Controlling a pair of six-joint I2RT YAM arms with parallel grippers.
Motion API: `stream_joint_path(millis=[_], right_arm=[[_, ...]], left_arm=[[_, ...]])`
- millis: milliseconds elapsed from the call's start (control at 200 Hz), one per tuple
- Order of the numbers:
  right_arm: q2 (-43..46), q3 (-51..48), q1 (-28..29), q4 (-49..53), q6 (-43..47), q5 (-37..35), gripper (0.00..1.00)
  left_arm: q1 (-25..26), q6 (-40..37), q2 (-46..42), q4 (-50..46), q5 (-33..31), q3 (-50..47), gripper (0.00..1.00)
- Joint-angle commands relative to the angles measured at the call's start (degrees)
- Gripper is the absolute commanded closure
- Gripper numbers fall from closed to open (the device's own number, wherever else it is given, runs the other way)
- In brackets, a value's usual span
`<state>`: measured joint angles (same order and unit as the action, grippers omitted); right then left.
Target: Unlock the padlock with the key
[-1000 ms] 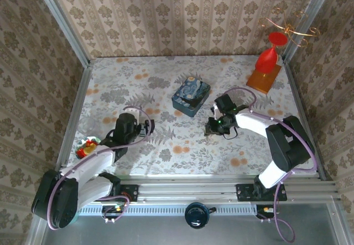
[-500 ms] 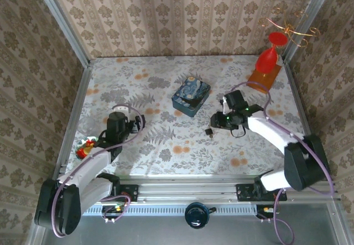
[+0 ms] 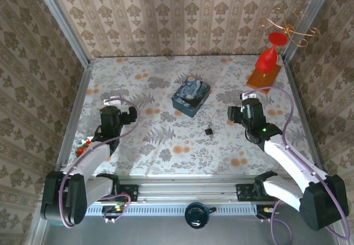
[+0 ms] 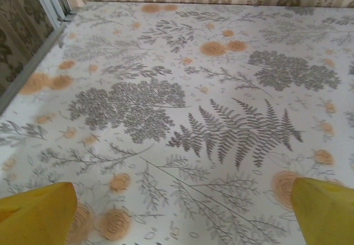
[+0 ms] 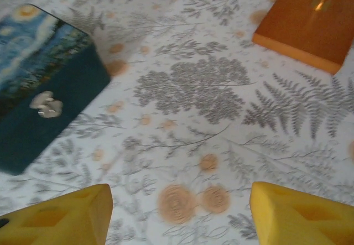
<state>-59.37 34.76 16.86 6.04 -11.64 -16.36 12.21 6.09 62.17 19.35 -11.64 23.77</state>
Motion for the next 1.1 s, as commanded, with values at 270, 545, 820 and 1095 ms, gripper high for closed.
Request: stream_joint_path(millis=[270,545,820,1095], right_arm=[[-12.4,-6.9,-3.6,-31.8,13.5,-9.6,0.24],[-17.9,-11.4,-9.8,-45.8,11.0,0.4,0.20],[-29.0,-17.2,-13.1,-67.9,11.5,6.6,0.19],[-28.3,-11.9,-14.8,-56.1,8.4,4.8,0.00]], left_arm=[[-5.0,-11.5,14.4,17.1,1.0,-0.9,0.00],[-8.5,-12.2,25.3,37.4,8.5,-4.4,0.00],[-10.8,-9.1,27.0,33.9,6.7,-1.7,0.00],[-8.9,-8.6,27.5,36.6,-1.5,-2.6,0.00]])
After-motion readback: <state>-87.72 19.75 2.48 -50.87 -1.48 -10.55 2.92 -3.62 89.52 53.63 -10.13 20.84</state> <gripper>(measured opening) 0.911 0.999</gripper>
